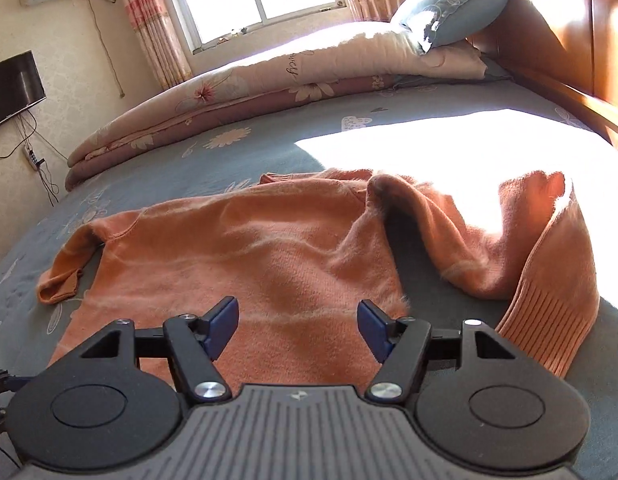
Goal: Fold clothes
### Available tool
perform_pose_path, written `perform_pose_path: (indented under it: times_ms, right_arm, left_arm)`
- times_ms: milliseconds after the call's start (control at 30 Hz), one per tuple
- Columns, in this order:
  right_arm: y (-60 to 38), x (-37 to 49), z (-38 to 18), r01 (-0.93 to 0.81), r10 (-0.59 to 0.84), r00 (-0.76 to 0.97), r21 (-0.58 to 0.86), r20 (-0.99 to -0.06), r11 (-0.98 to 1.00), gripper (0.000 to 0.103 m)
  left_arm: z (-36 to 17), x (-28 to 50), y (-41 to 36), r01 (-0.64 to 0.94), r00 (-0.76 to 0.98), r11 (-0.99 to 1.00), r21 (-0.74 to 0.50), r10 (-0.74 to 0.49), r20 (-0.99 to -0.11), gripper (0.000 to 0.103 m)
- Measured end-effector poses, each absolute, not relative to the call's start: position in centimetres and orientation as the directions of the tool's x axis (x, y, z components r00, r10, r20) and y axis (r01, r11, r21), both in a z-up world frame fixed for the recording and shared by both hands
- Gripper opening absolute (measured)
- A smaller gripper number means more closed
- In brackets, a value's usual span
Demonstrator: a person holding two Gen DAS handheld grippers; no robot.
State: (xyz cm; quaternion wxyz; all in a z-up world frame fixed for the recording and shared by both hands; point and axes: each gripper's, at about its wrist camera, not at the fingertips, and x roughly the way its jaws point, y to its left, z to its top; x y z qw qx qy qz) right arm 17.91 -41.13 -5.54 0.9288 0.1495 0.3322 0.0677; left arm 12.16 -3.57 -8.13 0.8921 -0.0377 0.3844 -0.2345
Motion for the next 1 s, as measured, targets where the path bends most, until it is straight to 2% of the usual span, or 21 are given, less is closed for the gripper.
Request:
perform_pose_path:
  times_ms: [133,333,367,400,433,500,667,733,933,1000]
  right_arm:
    - [-43.8,24.0,-7.5,0.042,0.177,0.752,0.314,-0.635,0.948,0.063]
    - [-43.5,27.7,-9.5,0.002,0.197,0.722,0.286,-0.663,0.958,0.06]
    - [-43.4,28.3,-9.8,-0.005,0.2,0.717,0.282,-0.668,0.96,0.049]
    - [-43.4,28.9,-10.1,-0.012,0.203,0.712,0.277,-0.673,0.961,0.024]
    - [-43.3,29.6,-10.4,-0.019,0.206,0.706,0.272,-0.677,0.962,0.013]
    - [-43.2,30.6,-10.8,-0.029,0.198,0.701,0.251,-0.685,0.968,0.012]
    - [-42.9,30.9,-10.5,-0.005,0.076,0.728,0.105,-0.682,0.994,0.012]
    - [-42.9,31.0,-10.9,0.011,0.062,0.714,0.099,-0.698,0.995,0.013]
    - [-41.8,27.5,-7.3,0.059,0.026,0.749,0.105,-0.662,0.993,0.032]
    - [-40.4,25.3,-5.7,0.017,0.067,0.771,0.126,-0.634,0.992,0.046]
  left_arm:
    - [-7.9,12.4,-4.2,0.422,0.598,0.885,-0.197,-0.435,-0.673,0.085]
    - [-7.7,13.6,-4.0,0.422,0.605,0.885,-0.196,-0.436,-0.666,0.085]
    - [-7.7,13.9,-4.0,0.42,0.607,0.886,-0.197,-0.435,-0.665,0.085]
    - [-7.8,14.1,-4.1,0.419,0.609,0.887,-0.196,-0.434,-0.664,0.085]
    - [-7.9,14.4,-4.2,0.418,0.608,0.887,-0.196,-0.433,-0.665,0.085]
    - [-8.2,14.8,-4.4,0.417,0.605,0.887,-0.196,-0.432,-0.668,0.085]
    - [-8.8,15.2,-4.8,0.419,0.596,0.889,-0.185,-0.423,-0.682,0.085]
    - [-9.0,15.3,-4.9,0.419,0.593,0.891,-0.172,-0.412,-0.692,0.085]
    - [-7.9,15.8,-4.9,0.467,0.599,0.877,-0.114,-0.408,-0.689,0.085]
    - [-7.5,16.8,-6.1,0.531,0.588,0.842,-0.098,-0.449,-0.673,0.085]
